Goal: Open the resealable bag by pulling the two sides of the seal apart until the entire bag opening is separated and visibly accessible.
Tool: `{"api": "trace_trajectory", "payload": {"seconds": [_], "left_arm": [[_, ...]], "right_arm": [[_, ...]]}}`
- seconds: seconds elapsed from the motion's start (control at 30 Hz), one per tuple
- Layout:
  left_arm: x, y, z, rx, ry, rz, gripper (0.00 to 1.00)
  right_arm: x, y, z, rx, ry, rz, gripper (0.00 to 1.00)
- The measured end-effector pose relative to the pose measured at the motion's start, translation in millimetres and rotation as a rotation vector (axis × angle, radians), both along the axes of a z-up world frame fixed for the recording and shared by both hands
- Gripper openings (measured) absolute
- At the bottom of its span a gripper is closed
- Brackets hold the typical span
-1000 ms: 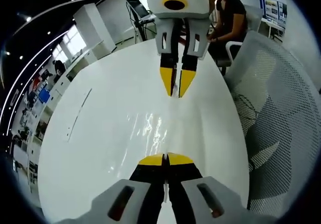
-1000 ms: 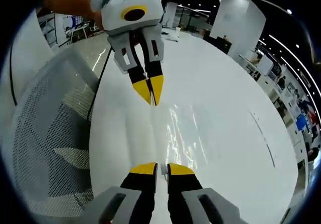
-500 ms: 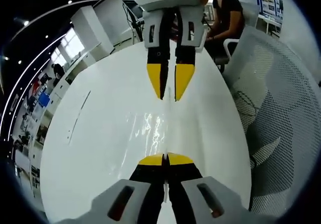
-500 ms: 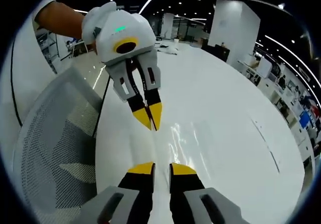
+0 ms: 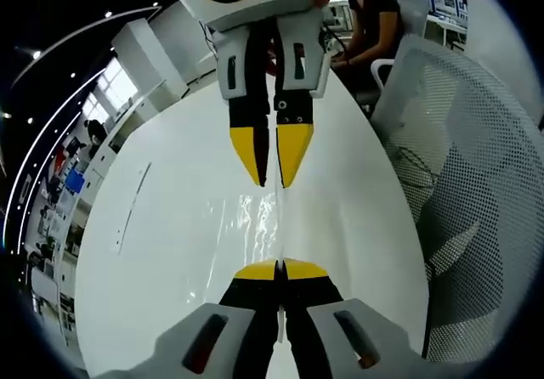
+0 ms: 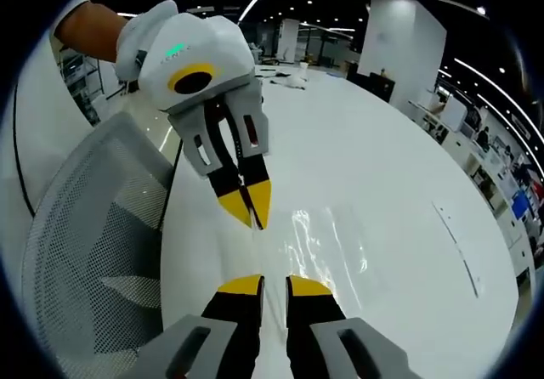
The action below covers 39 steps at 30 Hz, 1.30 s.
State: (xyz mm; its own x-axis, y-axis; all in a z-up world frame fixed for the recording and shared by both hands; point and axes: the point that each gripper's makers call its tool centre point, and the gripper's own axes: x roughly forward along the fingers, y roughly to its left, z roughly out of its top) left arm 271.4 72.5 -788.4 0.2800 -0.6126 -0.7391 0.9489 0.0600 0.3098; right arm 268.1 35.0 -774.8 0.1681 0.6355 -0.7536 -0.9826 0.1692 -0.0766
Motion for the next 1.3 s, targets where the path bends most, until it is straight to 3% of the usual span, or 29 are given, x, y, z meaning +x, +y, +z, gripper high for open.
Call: {"api": "trace_trajectory", "payload": {"seconds": [0.47, 0.83, 1.07, 1.3], "left_arm": [[-4.7, -5.6, 1.9, -0.023, -0.023, -0.045, 0.00], [-3.7, -9.7, 5.6, -0.048, -0.016, -0.031, 0.00], [-2.0, -12.4, 10.2, -0.071, -0.025, -0.028, 0.00], [0.9, -9.4, 12.5, -0.088, -0.017, 0.012, 0.13]], "right_arm": [[-1.3, 3.8, -2.9, -0.025, 0.015, 0.027, 0.05], [-3.7, 3.7, -8.3, -0.057, 0.002, 0.037, 0.00], [-5.9, 1.6, -10.5, -0.078, 0.028, 0.024, 0.00], [-5.1, -0.8, -15.4, -0.112, 0.032, 0.006, 0.00]]}}
